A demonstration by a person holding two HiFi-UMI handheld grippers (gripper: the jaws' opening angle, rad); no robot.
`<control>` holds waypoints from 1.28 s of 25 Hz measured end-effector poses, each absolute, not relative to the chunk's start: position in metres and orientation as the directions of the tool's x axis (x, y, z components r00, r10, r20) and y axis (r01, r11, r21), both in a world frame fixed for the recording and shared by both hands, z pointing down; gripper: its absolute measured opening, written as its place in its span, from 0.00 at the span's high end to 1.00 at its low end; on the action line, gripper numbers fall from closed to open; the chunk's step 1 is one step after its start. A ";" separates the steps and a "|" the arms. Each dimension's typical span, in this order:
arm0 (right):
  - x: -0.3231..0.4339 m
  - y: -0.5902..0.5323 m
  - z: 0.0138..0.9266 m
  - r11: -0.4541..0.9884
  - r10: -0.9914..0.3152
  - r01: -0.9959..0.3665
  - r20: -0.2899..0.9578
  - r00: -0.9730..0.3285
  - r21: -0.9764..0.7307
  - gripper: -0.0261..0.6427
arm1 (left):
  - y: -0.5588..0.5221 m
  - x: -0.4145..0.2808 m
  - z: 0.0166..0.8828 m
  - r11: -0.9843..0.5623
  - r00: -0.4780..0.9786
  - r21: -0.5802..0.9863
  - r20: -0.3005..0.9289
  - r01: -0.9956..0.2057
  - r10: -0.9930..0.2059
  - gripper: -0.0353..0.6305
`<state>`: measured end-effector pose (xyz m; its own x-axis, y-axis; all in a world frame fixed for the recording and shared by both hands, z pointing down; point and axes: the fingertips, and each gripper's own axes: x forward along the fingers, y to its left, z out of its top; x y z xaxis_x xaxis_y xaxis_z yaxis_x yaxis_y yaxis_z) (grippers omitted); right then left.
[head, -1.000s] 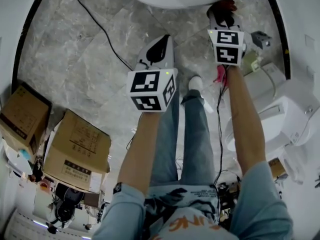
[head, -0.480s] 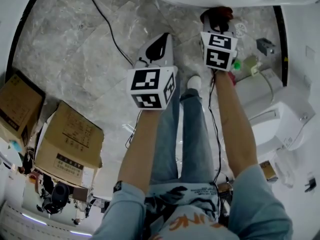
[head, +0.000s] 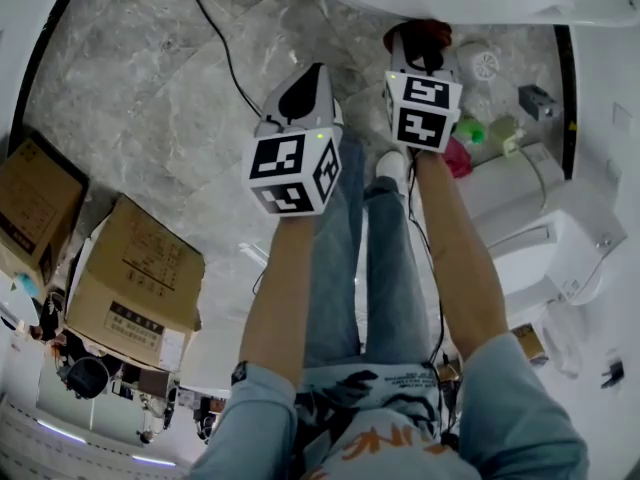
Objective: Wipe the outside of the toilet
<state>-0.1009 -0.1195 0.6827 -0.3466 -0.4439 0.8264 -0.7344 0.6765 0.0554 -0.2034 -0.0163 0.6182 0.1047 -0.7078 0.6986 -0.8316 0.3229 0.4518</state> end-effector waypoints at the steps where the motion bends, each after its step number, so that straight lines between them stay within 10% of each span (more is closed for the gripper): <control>1: -0.109 -0.115 0.683 0.701 -0.431 -0.711 0.827 -0.362 0.054 0.85 | -0.015 -0.207 0.620 0.332 0.098 0.450 0.702 -0.829 -0.706 0.96; 32: -0.268 -0.061 0.641 0.926 -0.136 -0.343 0.703 -0.698 -0.161 0.85 | 0.006 -0.286 0.625 0.438 0.003 0.420 0.724 -0.795 -0.690 0.96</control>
<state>-0.2677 -0.0608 0.6406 -0.6982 -0.1361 0.7028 -0.3427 0.9255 -0.1612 -0.2864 0.0059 0.6253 0.0032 -0.6895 0.7243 -0.7948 0.4378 0.4202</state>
